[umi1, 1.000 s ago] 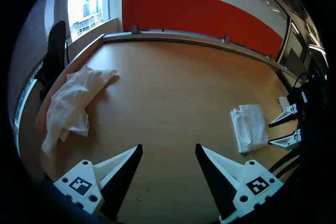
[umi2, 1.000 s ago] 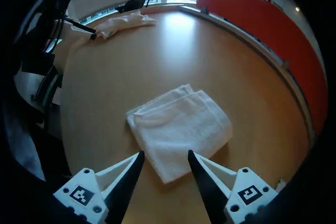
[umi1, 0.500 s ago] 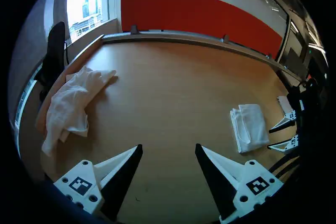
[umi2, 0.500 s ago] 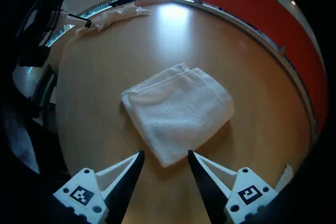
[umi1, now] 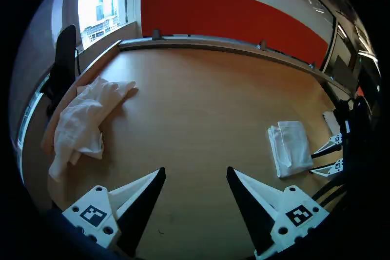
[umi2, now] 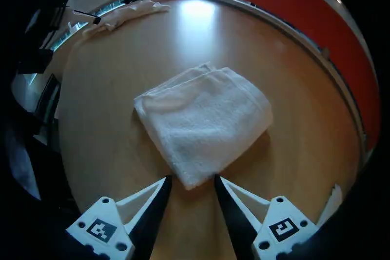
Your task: Fold towel
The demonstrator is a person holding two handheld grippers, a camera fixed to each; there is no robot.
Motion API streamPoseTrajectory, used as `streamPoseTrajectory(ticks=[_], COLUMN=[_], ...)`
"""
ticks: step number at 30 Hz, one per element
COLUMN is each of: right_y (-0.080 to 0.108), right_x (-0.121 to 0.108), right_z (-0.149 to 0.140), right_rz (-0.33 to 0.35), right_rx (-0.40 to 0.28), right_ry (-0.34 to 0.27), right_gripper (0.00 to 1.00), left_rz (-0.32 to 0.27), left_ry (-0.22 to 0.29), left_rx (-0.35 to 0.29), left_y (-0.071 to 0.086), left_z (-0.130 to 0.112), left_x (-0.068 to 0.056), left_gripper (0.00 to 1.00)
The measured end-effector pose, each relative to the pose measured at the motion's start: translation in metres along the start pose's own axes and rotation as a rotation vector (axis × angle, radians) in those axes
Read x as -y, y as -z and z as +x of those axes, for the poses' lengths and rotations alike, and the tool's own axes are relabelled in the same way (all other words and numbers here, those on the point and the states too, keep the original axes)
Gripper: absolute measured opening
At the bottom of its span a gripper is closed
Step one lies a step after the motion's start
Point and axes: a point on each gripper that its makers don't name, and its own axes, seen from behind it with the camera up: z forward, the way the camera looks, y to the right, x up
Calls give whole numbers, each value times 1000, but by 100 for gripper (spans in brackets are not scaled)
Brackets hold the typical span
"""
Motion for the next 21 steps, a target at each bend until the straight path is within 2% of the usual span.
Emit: streamPoseTrajectory(ticks=[6, 16, 21], right_y=[1, -1, -2], right_x=[1, 3, 3], right_z=[-5, -6, -7], right_rz=[-1, 7, 6], right_rx=[16, 13, 14], right_ry=[-1, -29, -46], right_gripper=[42, 26, 13], left_rz=[0, -2, -2], left_ry=[-3, -6, -7], left_rx=[0, -1, -3], left_y=[0, -1, 0], left_z=[0, 1, 1], left_x=[1, -1, -1], left_gripper=[93, 93, 93])
